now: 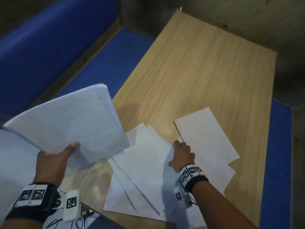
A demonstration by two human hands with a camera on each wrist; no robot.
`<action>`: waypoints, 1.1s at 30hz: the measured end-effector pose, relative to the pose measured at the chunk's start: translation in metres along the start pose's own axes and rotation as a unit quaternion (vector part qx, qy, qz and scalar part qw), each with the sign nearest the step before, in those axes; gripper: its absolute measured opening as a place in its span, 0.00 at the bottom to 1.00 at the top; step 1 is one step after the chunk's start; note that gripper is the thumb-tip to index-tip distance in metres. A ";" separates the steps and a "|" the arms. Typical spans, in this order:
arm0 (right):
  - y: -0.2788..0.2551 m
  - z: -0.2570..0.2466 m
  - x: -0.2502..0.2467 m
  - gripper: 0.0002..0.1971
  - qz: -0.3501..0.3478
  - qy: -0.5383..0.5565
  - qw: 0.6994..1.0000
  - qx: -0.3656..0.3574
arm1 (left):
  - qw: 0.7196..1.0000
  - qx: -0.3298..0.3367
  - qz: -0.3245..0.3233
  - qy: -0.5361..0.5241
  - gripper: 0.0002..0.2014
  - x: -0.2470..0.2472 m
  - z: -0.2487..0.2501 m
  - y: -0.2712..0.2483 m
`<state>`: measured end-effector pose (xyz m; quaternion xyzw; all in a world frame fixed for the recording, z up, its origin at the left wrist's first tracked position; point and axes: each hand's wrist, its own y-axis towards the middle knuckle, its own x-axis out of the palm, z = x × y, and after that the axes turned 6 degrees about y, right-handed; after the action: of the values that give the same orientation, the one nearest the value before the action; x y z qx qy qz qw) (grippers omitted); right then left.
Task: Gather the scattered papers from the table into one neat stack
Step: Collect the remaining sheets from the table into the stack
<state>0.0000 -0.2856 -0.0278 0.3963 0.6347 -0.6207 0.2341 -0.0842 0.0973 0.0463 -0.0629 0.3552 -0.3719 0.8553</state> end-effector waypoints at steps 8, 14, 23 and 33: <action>-0.014 0.002 0.005 0.08 0.036 0.023 0.995 -0.091 | 0.999 0.021 -0.035 -0.015 0.32 0.003 -0.003 -0.005; -0.026 0.032 -0.032 0.15 0.043 0.223 0.969 -0.101 | 0.999 -0.003 -0.035 -0.006 0.27 0.001 0.000 -0.010; 0.021 0.136 -0.105 0.10 0.144 0.303 0.941 0.048 | 0.999 0.025 -0.029 -0.002 0.33 0.006 0.004 -0.015; 0.073 0.174 -0.083 0.45 0.102 0.115 0.955 0.253 | 0.998 0.048 -0.045 -0.003 0.22 0.012 0.019 -0.026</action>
<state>0.0721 -0.4785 -0.0269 0.5744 0.4351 -0.6840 0.1136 -0.0818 0.0680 0.0632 -0.0388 0.3316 -0.4263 0.8407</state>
